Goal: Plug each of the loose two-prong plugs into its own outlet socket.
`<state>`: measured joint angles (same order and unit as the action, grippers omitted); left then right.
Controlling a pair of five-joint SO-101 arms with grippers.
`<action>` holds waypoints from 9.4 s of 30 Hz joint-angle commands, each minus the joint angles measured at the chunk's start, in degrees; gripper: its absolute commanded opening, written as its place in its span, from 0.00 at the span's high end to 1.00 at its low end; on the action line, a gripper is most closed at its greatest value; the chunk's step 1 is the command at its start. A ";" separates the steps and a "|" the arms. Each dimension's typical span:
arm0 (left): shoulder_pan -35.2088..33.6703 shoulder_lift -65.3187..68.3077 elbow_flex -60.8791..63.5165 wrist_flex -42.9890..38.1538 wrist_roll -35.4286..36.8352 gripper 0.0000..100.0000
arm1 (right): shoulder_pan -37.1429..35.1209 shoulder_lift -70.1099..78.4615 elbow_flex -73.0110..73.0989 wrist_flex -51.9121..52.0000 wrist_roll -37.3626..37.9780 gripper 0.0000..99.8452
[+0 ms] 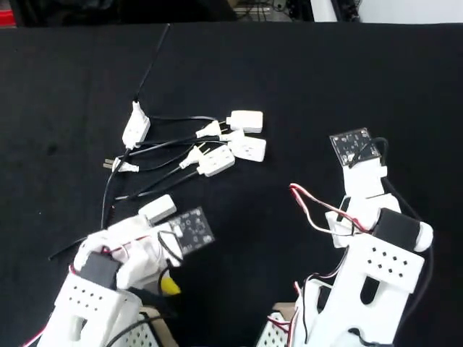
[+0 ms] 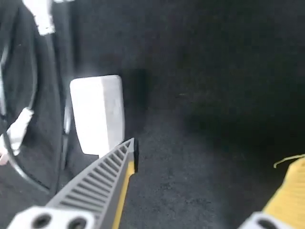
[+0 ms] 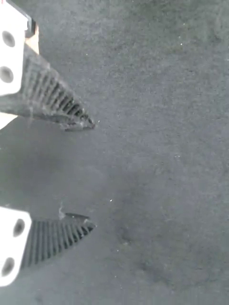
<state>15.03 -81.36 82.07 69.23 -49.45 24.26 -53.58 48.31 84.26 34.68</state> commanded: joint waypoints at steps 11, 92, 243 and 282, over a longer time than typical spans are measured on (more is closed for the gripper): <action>-19.82 -20.13 -3.56 -14.95 11.08 0.54 | 0.53 -0.57 -0.31 -0.88 0.18 0.72; -37.76 -22.95 14.99 -1.93 16.00 0.74 | -55.74 89.71 -61.67 -28.66 21.19 0.73; -37.76 -22.95 15.08 -1.85 15.91 0.74 | -42.29 84.18 -59.82 -11.16 37.36 0.88; -37.76 -22.95 15.08 -1.85 15.91 0.74 | -46.68 68.26 -81.54 15.47 18.90 0.99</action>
<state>-21.80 -103.78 96.13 67.21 -33.27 -20.66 21.49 -29.93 96.92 58.15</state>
